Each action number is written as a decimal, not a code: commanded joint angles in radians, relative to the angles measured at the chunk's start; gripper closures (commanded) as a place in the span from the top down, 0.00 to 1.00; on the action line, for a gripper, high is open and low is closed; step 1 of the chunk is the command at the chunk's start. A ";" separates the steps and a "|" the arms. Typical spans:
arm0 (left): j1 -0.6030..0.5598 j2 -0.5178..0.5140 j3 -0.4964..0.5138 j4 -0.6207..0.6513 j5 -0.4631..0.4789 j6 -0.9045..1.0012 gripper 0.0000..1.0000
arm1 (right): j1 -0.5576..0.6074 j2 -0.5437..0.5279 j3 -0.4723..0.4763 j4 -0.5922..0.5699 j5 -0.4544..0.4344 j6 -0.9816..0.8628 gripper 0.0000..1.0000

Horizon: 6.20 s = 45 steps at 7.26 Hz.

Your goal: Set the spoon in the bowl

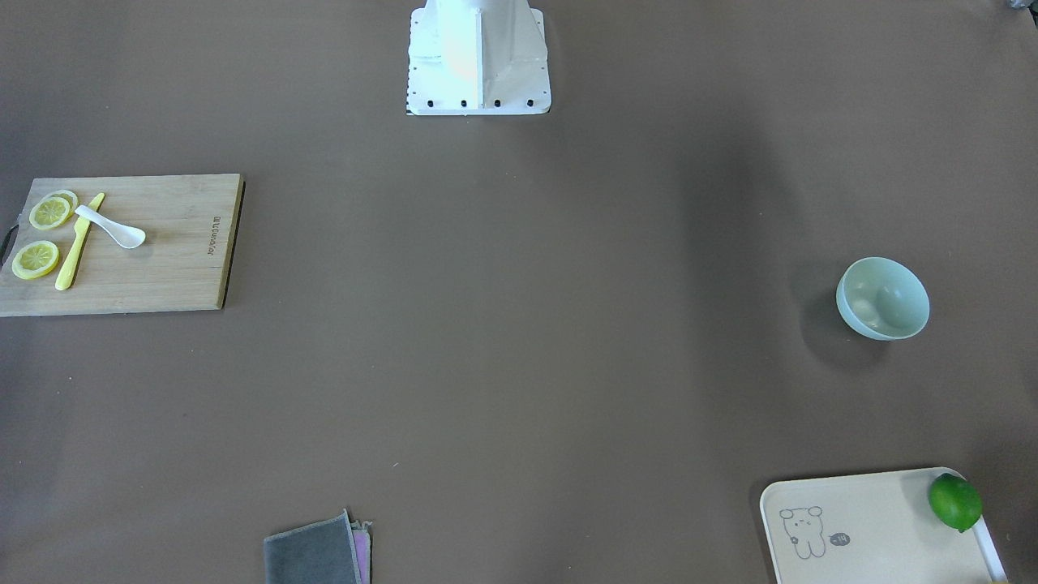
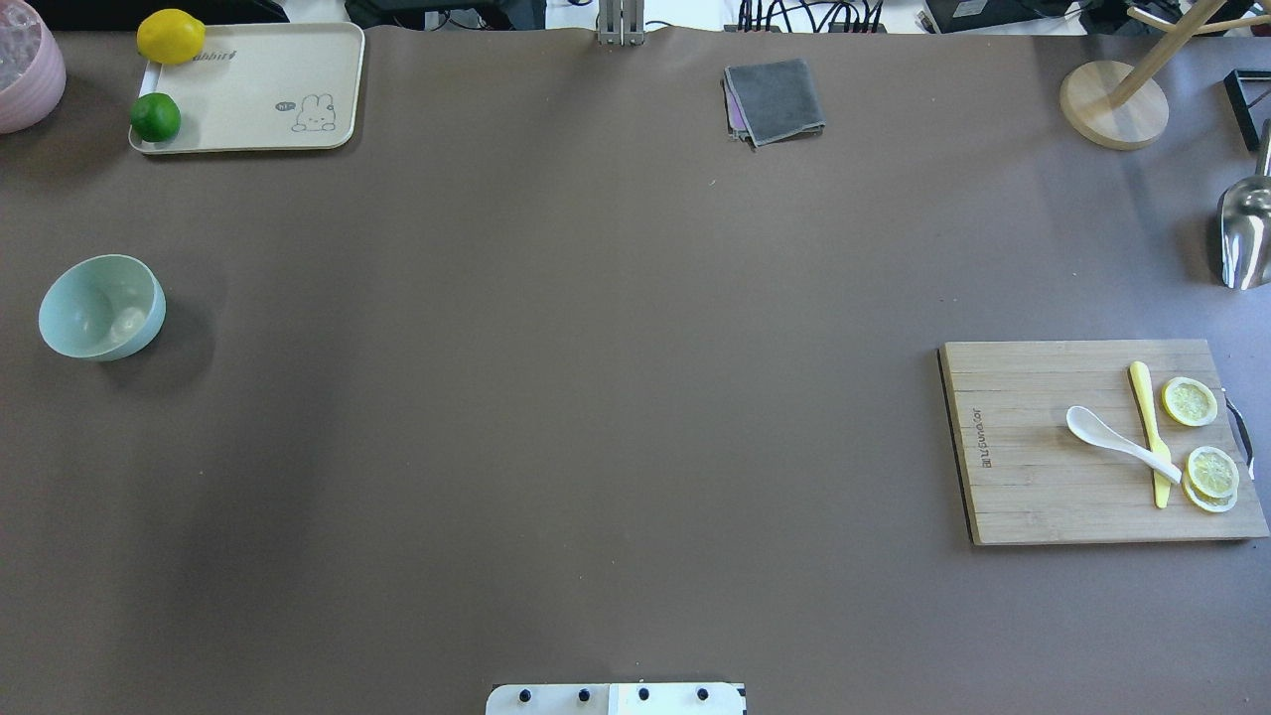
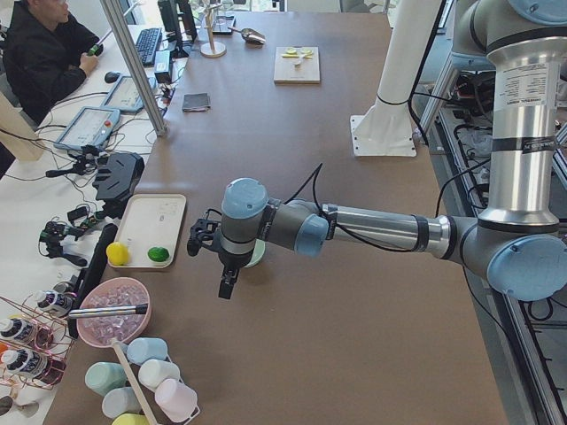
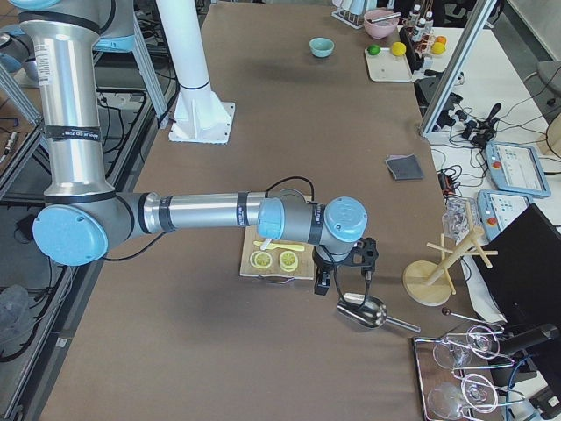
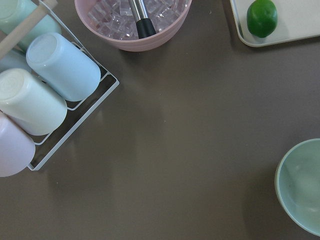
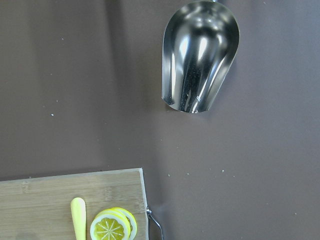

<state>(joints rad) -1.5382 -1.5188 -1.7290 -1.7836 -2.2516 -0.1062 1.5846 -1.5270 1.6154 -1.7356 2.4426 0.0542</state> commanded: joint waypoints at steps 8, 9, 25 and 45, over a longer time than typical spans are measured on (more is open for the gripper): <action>0.033 -0.006 0.003 0.003 0.004 -0.001 0.98 | 0.002 -0.005 0.003 0.004 0.000 0.000 1.00; 0.033 -0.006 0.003 0.001 0.004 -0.001 0.98 | 0.002 -0.005 0.003 0.005 0.000 0.000 1.00; 0.033 -0.032 -0.010 -0.007 -0.003 0.002 0.98 | 0.002 -0.005 0.015 0.013 -0.026 0.003 1.00; 0.380 -0.126 0.405 -0.686 -0.203 -0.369 0.00 | -0.003 -0.001 0.127 0.027 0.024 0.061 1.00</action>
<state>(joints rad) -1.1495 -1.6400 -1.3045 -2.4732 -2.3681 -0.4573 1.5815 -1.5327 1.7422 -1.7088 2.4641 0.1036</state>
